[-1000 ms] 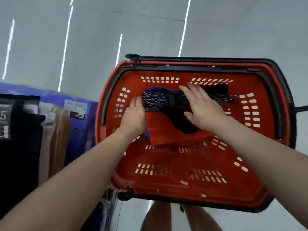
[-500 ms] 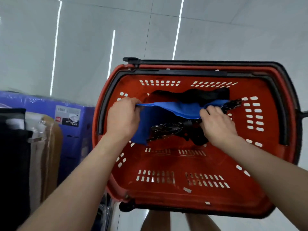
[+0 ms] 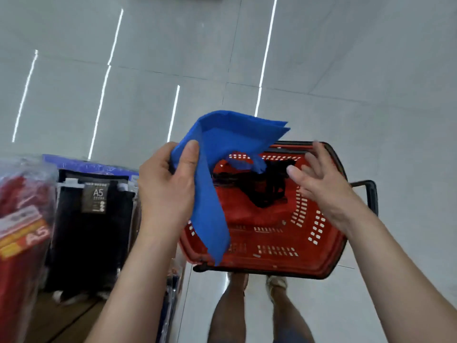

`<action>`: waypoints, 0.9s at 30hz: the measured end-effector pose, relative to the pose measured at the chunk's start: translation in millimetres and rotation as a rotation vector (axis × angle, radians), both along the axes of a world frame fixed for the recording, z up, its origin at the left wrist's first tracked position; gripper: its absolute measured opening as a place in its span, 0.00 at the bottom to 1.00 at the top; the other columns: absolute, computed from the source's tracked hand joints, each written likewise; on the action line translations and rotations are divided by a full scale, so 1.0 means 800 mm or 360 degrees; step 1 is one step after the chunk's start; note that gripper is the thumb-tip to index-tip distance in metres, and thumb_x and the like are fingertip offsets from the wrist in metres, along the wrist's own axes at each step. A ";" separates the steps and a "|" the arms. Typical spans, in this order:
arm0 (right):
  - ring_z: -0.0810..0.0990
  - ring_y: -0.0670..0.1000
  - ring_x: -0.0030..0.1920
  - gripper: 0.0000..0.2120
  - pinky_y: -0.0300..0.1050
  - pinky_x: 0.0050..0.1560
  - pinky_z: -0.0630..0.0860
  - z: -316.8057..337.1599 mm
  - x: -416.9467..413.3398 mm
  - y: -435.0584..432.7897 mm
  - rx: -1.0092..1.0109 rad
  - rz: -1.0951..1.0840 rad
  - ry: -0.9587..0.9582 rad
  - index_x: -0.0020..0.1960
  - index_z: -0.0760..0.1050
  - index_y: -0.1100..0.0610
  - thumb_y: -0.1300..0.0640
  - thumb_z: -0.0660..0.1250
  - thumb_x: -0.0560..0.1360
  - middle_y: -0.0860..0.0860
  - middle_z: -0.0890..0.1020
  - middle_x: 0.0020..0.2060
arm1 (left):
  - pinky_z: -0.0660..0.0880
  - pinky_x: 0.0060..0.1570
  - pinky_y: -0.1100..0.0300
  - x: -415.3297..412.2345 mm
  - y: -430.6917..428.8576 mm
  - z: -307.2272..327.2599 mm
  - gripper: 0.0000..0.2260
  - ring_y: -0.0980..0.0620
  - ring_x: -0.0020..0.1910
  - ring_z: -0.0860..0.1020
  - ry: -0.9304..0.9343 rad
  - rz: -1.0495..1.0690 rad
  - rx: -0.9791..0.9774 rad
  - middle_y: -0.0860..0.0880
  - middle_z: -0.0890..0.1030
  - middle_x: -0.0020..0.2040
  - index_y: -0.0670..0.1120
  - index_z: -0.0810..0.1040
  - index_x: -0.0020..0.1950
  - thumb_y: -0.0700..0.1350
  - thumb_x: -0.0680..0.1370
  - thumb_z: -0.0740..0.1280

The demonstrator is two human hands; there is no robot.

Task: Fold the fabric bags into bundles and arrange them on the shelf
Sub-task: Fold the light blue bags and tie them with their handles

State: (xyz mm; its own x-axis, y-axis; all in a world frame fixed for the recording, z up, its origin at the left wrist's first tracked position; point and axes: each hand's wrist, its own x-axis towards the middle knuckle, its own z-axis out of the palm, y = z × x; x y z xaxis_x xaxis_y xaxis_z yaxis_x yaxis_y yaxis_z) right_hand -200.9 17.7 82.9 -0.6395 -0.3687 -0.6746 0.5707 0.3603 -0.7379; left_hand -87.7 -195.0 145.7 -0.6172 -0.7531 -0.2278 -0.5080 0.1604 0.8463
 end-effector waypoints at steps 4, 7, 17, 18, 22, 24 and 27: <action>0.58 0.40 0.75 0.57 0.47 0.73 0.60 0.128 0.038 -0.002 -0.0090 0.0849 0.0133 0.74 0.40 0.29 0.34 0.76 0.58 0.40 0.55 0.77 | 0.67 0.31 0.58 0.003 0.039 0.086 0.13 0.55 0.26 0.70 0.0129 0.0032 0.0124 0.53 0.73 0.26 0.52 0.73 0.37 0.50 0.81 0.60; 0.66 0.48 0.71 0.54 0.49 0.66 0.68 0.185 0.080 -0.007 0.0255 0.1109 0.0892 0.77 0.40 0.36 0.43 0.76 0.67 0.44 0.61 0.76 | 0.67 0.28 0.64 0.009 0.085 0.147 0.10 0.56 0.23 0.71 0.0243 0.0039 0.0345 0.50 0.75 0.25 0.44 0.76 0.47 0.44 0.84 0.58; 0.81 0.44 0.50 0.24 0.48 0.57 0.79 0.290 0.064 0.021 -0.0135 -0.0202 0.0694 0.68 0.70 0.50 0.69 0.54 0.77 0.41 0.81 0.54 | 0.66 0.69 0.54 0.157 0.183 0.229 0.39 0.59 0.70 0.68 0.0072 -0.0601 0.0674 0.58 0.69 0.72 0.65 0.65 0.72 0.55 0.65 0.79; 0.82 0.50 0.53 0.23 0.54 0.58 0.79 0.300 0.070 0.021 -0.0215 -0.0304 0.0576 0.64 0.72 0.52 0.71 0.53 0.76 0.44 0.81 0.52 | 0.60 0.72 0.56 0.175 0.198 0.229 0.47 0.60 0.75 0.60 -0.0063 -0.0784 0.0592 0.60 0.60 0.77 0.68 0.56 0.74 0.55 0.63 0.80; 0.82 0.53 0.49 0.25 0.50 0.38 0.82 0.343 0.114 0.014 -0.0488 -0.0458 0.0080 0.58 0.71 0.50 0.76 0.50 0.74 0.48 0.81 0.47 | 0.51 0.77 0.49 0.217 0.257 0.227 0.58 0.60 0.77 0.42 -0.0405 -0.0710 -0.0126 0.64 0.42 0.78 0.67 0.34 0.74 0.62 0.62 0.78; 0.83 0.53 0.48 0.28 0.50 0.37 0.82 0.355 0.148 0.014 -0.0569 -0.0388 -0.0008 0.61 0.71 0.52 0.77 0.49 0.74 0.49 0.81 0.48 | 0.52 0.77 0.52 0.228 0.270 0.234 0.57 0.61 0.77 0.44 -0.0229 -0.0411 0.0038 0.63 0.45 0.78 0.61 0.38 0.78 0.64 0.63 0.77; 0.82 0.57 0.53 0.29 0.57 0.45 0.83 0.376 0.209 0.016 -0.0616 -0.0256 -0.0074 0.65 0.69 0.55 0.78 0.48 0.73 0.53 0.81 0.51 | 0.59 0.72 0.61 0.245 0.277 0.251 0.46 0.62 0.74 0.58 -0.0012 0.0009 0.0096 0.59 0.57 0.77 0.55 0.49 0.79 0.57 0.69 0.74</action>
